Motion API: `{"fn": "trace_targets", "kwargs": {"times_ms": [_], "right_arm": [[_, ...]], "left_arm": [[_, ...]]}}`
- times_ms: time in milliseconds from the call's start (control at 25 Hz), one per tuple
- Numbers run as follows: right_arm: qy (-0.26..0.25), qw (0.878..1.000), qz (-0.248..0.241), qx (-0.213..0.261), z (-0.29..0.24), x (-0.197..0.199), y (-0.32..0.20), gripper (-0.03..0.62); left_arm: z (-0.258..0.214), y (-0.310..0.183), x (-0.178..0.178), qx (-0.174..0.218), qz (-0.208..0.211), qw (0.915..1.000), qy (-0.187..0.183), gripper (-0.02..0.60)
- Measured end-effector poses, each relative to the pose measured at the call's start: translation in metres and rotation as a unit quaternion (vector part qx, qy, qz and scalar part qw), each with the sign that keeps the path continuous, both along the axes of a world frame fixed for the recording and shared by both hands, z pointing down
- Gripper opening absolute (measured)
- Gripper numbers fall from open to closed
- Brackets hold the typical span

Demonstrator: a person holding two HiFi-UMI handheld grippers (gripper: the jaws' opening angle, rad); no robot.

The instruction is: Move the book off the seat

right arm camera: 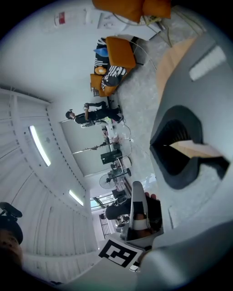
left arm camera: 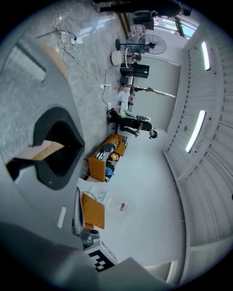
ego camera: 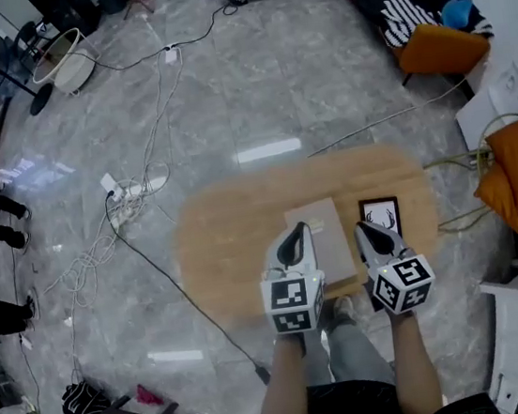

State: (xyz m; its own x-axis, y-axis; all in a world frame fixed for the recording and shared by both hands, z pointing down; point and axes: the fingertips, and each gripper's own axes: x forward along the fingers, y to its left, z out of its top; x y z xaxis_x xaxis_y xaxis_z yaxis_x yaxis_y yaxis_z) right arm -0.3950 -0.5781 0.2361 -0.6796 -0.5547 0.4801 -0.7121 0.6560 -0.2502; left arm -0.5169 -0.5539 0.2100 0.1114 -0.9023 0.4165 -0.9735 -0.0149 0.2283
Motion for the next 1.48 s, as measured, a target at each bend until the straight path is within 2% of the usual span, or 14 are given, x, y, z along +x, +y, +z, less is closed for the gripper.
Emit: {"fn": "trace_targets", "kwargs": {"times_ms": [280,480,640,840,1120,1280,1480], "right_arm": [[-0.023,0.997,0.044,0.054,-0.083,-0.001,-0.015,0.003],[-0.022,0.992,0.023,0.122,-0.142,-0.021,-0.022,0.003],[-0.021,0.983,0.010,0.180,-0.174,-0.031,-0.009,0.003],[-0.022,0.974,0.019,0.223,-0.217,-0.023,0.003,0.003],[-0.031,0.966,0.010,0.255,-0.217,-0.030,-0.026,0.003],[-0.026,0.963,0.012,0.268,-0.237,-0.019,-0.002,0.003],[-0.020,0.962,0.012,0.273,-0.263,-0.013,0.023,0.003]], "left_arm": [[-0.066,0.008,-0.014,0.048,-0.030,0.9977,-0.038,0.011],[-0.119,0.003,-0.036,0.094,-0.049,0.9897,-0.095,0.011],[-0.155,0.020,-0.051,0.141,-0.064,0.9808,-0.118,0.011],[-0.205,0.041,-0.055,0.184,-0.076,0.9730,-0.117,0.011],[-0.203,0.016,-0.066,0.208,-0.093,0.9658,-0.124,0.009],[-0.221,0.039,-0.058,0.222,-0.093,0.9628,-0.124,0.009],[-0.241,0.063,-0.055,0.223,-0.094,0.9634,-0.115,0.009]]}}
